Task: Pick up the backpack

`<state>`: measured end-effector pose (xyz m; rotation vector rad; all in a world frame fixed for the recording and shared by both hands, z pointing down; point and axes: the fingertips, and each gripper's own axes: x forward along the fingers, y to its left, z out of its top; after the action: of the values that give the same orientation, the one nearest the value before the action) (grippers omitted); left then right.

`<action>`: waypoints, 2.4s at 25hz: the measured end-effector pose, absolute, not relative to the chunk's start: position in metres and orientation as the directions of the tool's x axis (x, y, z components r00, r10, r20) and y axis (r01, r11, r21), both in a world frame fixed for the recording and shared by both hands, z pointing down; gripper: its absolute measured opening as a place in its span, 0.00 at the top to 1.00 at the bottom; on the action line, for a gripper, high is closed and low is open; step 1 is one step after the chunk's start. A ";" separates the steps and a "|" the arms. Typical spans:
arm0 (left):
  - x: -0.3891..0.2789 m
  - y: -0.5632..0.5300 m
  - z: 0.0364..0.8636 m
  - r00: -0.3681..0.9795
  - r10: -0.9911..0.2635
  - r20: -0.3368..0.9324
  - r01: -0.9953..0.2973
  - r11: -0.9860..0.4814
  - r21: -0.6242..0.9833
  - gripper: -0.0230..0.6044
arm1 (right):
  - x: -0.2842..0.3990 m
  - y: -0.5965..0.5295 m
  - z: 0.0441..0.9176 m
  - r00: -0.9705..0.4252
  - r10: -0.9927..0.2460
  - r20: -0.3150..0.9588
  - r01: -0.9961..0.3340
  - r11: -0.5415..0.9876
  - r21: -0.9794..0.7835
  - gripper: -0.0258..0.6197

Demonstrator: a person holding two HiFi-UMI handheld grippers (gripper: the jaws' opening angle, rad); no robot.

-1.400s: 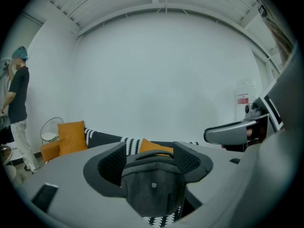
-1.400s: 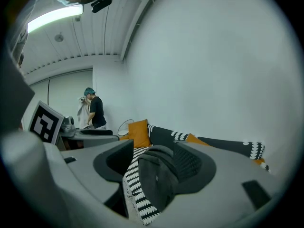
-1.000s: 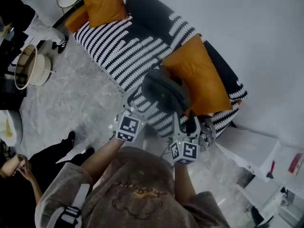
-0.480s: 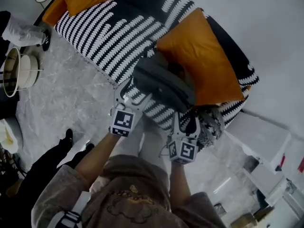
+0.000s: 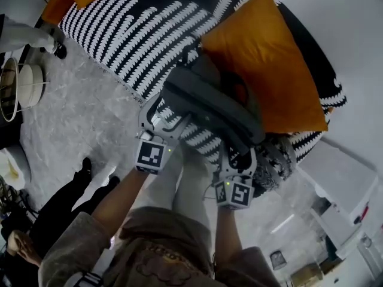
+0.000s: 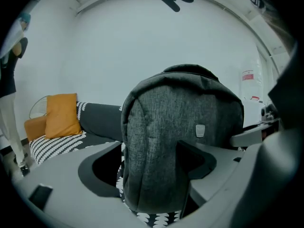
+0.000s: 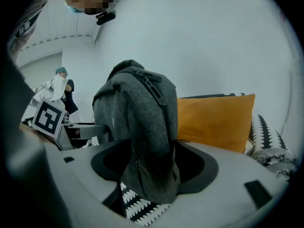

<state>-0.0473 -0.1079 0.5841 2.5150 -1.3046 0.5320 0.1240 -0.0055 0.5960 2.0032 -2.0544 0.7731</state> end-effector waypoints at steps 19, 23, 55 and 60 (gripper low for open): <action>-0.032 -0.102 0.589 0.635 -0.623 0.456 -0.719 -0.694 0.052 0.82 | 0.118 -0.018 0.607 -0.062 -0.869 0.491 -0.975 -0.052 -0.216 0.86; -0.028 -0.093 0.578 0.636 -0.611 0.471 -0.715 -0.697 0.061 0.84 | 0.123 -0.016 0.597 -0.058 -0.871 0.487 -0.970 -0.065 -0.233 0.88; -0.016 -0.090 0.253 0.547 -0.746 0.381 -0.807 -0.591 0.000 0.86 | 0.143 -0.037 0.271 -0.214 -0.934 0.288 -0.959 0.144 -0.245 0.89; -0.028 -0.065 0.246 0.508 -0.776 0.374 -0.835 -0.551 -0.007 0.86 | 0.134 -0.021 0.268 -0.268 -0.922 0.280 -0.950 0.204 -0.238 0.89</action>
<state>-0.0277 -0.0646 0.2461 2.5733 -1.3876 0.5051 0.1336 -0.0214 0.2682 1.8522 -2.3770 0.5615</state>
